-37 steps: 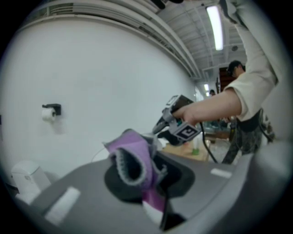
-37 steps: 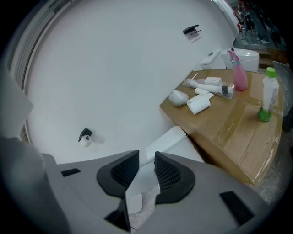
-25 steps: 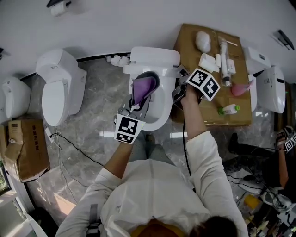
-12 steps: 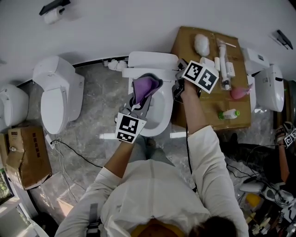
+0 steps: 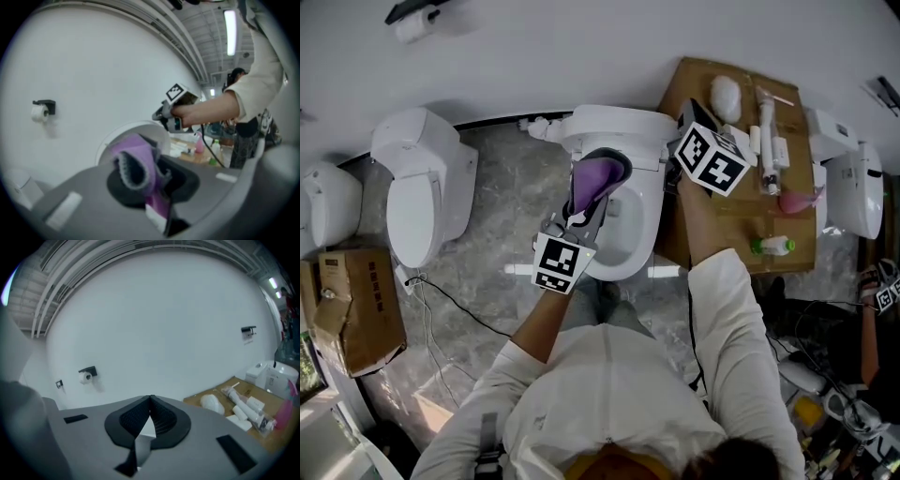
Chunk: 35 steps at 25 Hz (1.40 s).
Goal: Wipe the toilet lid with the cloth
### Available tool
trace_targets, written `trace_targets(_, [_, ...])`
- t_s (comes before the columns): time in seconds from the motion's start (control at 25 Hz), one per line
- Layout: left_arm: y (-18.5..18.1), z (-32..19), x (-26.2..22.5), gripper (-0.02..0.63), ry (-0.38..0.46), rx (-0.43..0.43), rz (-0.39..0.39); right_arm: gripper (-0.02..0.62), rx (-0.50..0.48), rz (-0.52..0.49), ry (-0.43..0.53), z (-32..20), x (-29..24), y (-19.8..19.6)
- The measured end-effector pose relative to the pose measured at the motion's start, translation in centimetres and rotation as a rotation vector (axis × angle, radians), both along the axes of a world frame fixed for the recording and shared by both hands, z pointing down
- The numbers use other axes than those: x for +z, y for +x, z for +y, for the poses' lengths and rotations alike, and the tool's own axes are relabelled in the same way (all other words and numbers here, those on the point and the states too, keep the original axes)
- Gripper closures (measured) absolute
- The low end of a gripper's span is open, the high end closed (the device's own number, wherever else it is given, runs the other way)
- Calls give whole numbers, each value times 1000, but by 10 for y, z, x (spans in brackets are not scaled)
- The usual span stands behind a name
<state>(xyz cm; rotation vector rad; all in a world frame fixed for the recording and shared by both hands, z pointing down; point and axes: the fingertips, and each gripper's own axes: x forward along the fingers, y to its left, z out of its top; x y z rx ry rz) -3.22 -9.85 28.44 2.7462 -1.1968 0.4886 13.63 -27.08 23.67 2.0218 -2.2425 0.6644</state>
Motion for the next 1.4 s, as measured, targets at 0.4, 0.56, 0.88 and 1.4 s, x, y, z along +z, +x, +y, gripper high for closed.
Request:
trace_targets(0.4, [1, -7, 7, 557, -22, 24, 12, 583, -63, 233, 115, -42, -18, -16])
trace_targets(0.56, [-5, -11, 12, 557, -28, 23, 9, 583, -43, 270, 152, -60, -23, -12])
trace_targets(0.88, [-24, -29, 21, 557, -44, -2, -3, 583, -27, 249, 165, -110, -28, -2])
trace_targets(1.4, [-44, -56, 32, 557, -67, -39, -11, 583, -50, 310, 151, -172, -23, 0])
